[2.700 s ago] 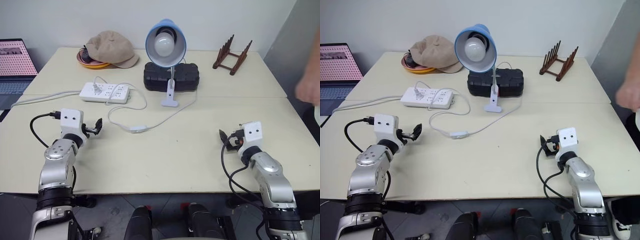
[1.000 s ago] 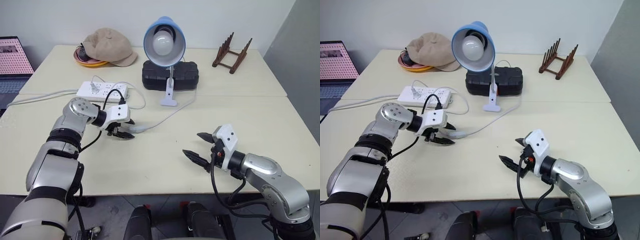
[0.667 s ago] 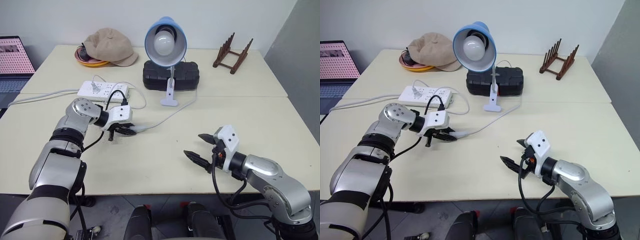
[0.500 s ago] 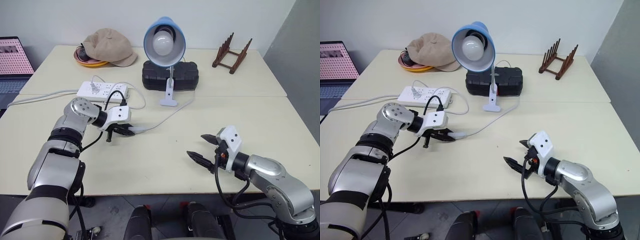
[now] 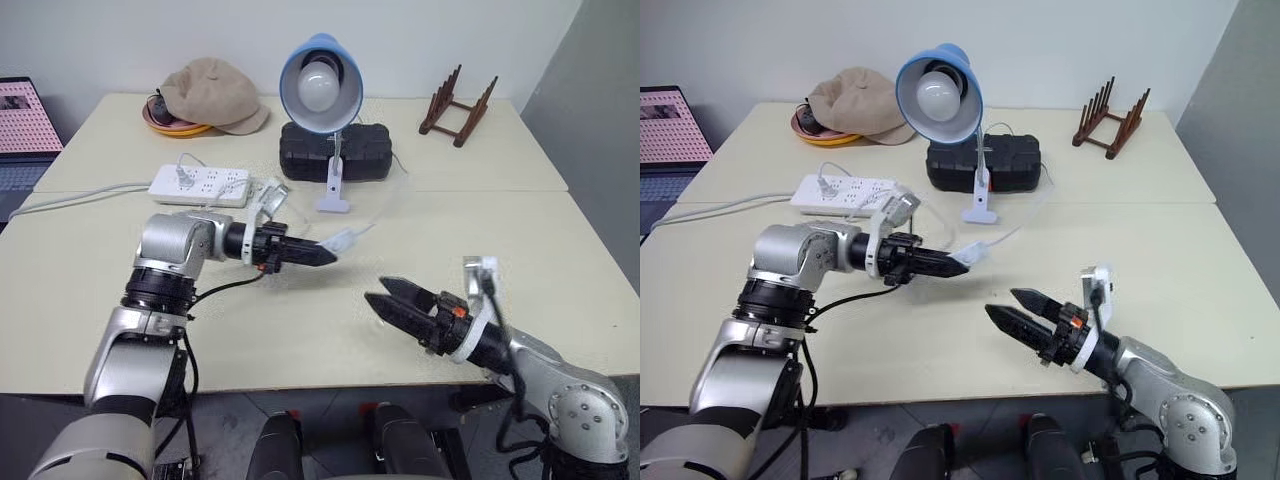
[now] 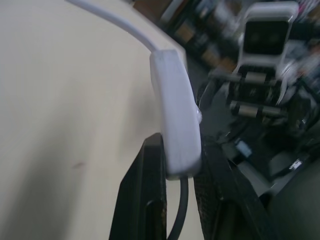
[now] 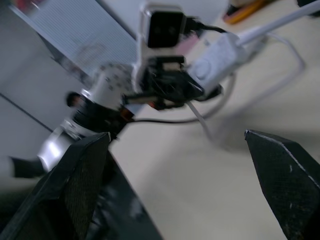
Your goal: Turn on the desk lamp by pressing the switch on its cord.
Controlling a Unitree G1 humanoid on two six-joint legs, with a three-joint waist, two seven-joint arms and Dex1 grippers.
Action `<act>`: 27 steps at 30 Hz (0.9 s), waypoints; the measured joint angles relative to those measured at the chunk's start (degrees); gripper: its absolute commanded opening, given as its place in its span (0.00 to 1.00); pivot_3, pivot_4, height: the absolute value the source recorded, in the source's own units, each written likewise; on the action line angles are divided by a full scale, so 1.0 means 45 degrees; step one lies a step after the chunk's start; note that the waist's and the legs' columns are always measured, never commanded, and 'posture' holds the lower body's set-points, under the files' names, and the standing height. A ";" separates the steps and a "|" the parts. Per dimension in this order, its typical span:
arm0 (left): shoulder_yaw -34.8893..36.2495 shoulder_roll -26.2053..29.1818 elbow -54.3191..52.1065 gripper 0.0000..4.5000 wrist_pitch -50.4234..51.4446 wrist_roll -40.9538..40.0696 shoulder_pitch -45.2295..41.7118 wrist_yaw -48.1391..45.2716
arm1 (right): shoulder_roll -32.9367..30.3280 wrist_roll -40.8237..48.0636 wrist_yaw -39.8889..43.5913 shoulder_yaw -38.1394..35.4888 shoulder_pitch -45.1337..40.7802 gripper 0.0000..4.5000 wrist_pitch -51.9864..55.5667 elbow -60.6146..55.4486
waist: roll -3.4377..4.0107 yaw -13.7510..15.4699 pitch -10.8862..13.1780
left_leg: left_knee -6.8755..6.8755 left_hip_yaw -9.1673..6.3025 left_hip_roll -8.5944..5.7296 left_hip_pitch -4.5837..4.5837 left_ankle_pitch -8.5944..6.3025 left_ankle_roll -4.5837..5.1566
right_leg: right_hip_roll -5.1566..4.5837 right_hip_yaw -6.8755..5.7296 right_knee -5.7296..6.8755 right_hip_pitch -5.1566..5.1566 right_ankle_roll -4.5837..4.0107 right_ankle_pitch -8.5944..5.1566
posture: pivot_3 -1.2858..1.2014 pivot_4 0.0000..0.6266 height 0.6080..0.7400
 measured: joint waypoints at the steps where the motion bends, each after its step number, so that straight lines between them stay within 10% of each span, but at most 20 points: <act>1: 0.0251 -0.0114 -0.0534 0.09 0.0692 -0.0462 0.0090 0.0344 | -0.0017 0.0691 -0.0448 -0.0051 -0.0118 1.00 -0.0118 0.0126 | 0.0000 -0.0004 0.0000 | -0.0001 0.0002 -0.0003 0.0034 0.0006 0.0009 | 0.0001 0.0006 0.0015 0.0012 -0.0016 -0.0009 | 0.52 0.24 1.00; 22: 0.1597 -0.0266 -0.3635 0.09 0.3741 -0.4505 0.1918 0.3782 | -0.1388 0.3201 -0.2125 0.1775 -0.1604 1.00 -0.0906 0.1317 | 0.0004 -0.0031 -0.0001 | -0.0023 0.0011 -0.0004 0.0048 0.0025 0.0040 | 0.0019 0.0022 0.0019 0.0000 -0.0108 -0.0040 | 0.52 0.24 1.00; 27: 0.1589 -0.0139 -0.3690 0.09 0.3673 -0.4818 0.2049 0.3990 | -0.1399 0.3214 -0.2078 0.1958 -0.1883 0.78 -0.1070 0.1554 | 0.0004 -0.0022 -0.0001 | -0.0023 0.0011 -0.0004 0.0048 0.0025 0.0040 | 0.0019 0.0022 0.0018 0.0000 -0.0110 -0.0042 | 0.52 0.24 1.00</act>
